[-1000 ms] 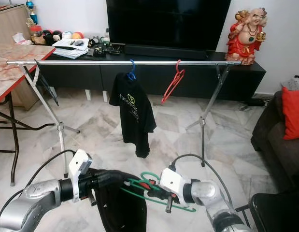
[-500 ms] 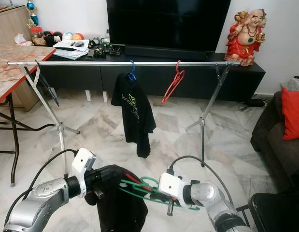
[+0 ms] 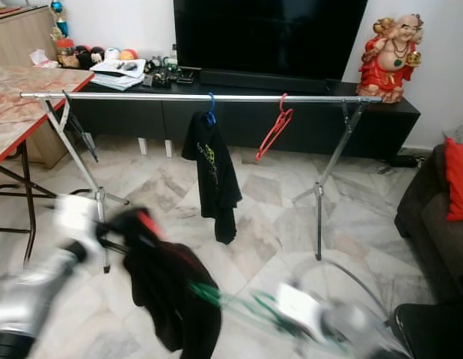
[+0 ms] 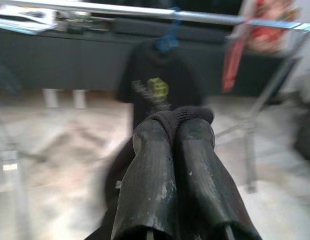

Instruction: Hang hanger

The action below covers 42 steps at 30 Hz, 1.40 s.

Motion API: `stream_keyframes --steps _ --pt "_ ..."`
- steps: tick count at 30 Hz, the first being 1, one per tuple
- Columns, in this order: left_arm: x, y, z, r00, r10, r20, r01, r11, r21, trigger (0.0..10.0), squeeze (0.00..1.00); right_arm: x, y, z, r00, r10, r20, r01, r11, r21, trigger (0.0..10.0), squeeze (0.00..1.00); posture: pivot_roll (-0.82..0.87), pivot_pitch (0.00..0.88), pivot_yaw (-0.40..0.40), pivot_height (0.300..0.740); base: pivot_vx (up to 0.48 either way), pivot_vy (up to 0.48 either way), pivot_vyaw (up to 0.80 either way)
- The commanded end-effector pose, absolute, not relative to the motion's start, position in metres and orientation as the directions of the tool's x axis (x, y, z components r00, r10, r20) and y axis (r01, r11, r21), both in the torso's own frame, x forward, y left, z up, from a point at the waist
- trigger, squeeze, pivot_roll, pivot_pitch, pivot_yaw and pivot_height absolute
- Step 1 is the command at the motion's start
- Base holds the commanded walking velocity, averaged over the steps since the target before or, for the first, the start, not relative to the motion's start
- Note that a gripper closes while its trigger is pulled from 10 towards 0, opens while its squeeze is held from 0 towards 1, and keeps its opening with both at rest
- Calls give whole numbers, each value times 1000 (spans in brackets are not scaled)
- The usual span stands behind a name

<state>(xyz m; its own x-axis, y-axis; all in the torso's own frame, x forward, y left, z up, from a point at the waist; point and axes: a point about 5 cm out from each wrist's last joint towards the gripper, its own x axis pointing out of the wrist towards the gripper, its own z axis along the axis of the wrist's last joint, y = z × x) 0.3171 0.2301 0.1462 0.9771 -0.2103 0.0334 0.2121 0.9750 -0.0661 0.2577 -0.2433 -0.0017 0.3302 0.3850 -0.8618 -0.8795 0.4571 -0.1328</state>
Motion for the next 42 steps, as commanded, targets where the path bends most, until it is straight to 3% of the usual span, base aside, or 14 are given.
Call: stream_keyframes --steps 1,6,10,13,14,16,17,18,19,20,21,22,33,42 --pt "317 214 146 957 -285 49 289 953 -87 0 0 272 -237 5 396 342 -852 -863 457 -218 0 0 92 6 -24 740 0 0 0" --pt "317 213 146 956 -289 57 293 953 -82 0 0 274 -237 2 452 302 -840 -815 523 -250 0 0 96 8 -22 740 0 0 0" --pt "318 207 143 966 -254 58 258 962 -88 0 0 281 -223 1 580 318 -750 -679 697 -230 0 0 95 9 -21 740 0 0 0" --pt "317 200 141 964 -257 60 262 961 -89 0 0 280 -214 -4 618 326 -715 -618 764 -187 0 0 95 9 -21 740 0 0 0" --pt "315 194 140 967 -242 75 250 962 -108 1490 0 275 -206 -11 658 322 -681 -526 843 -109 0 0 96 10 -21 740 0 0 0" --pt "314 192 141 969 -233 83 242 963 -118 2196 0 273 -204 -15 672 308 -673 -484 871 -85 0 0 98 9 -20 740 0 0 0" --pt "313 188 141 970 -225 94 235 965 -114 4667 0 267 -202 -22 695 266 -668 -378 925 -25 0 0 101 9 -17 740 0 0 0" --pt "313 188 141 970 -225 94 235 965 -114 4667 0 267 -202 -22 695 266 -668 -378 925 -25 0 0 101 9 -17 740 0 0 0" --pt "312 185 141 972 -215 98 227 966 -121 10000 0 263 -200 -27 712 230 -663 -302 953 6 0 0 101 9 -17 740 0 0 0" --pt "311 183 140 974 -201 101 214 968 -134 10000 0 257 -201 -33 720 176 -672 -206 978 35 1059 0 104 7 -13 740 0 0 0" --pt "310 181 139 977 -189 98 201 969 -144 10000 0 251 -201 -39 721 129 -681 -120 991 61 8627 0 107 7 -11 740 0 0 0" --pt "308 177 137 979 -181 95 193 970 -147 10000 0 238 -200 -49 712 66 -699 8 995 103 10000 0 111 4 -8 740 0 0 0" --pt "296 178 144 986 -111 122 122 989 -89 10000 0 186 -207 -79 606 -97 -790 200 979 33 10000 0 124 0 6 740 0 0 0" --pt "288 176 135 995 -51 82 56 996 -63 10000 0 184 -202 -81 614 -98 -783 136 991 -17 10000 0 115 0 30 740 0 0 0"
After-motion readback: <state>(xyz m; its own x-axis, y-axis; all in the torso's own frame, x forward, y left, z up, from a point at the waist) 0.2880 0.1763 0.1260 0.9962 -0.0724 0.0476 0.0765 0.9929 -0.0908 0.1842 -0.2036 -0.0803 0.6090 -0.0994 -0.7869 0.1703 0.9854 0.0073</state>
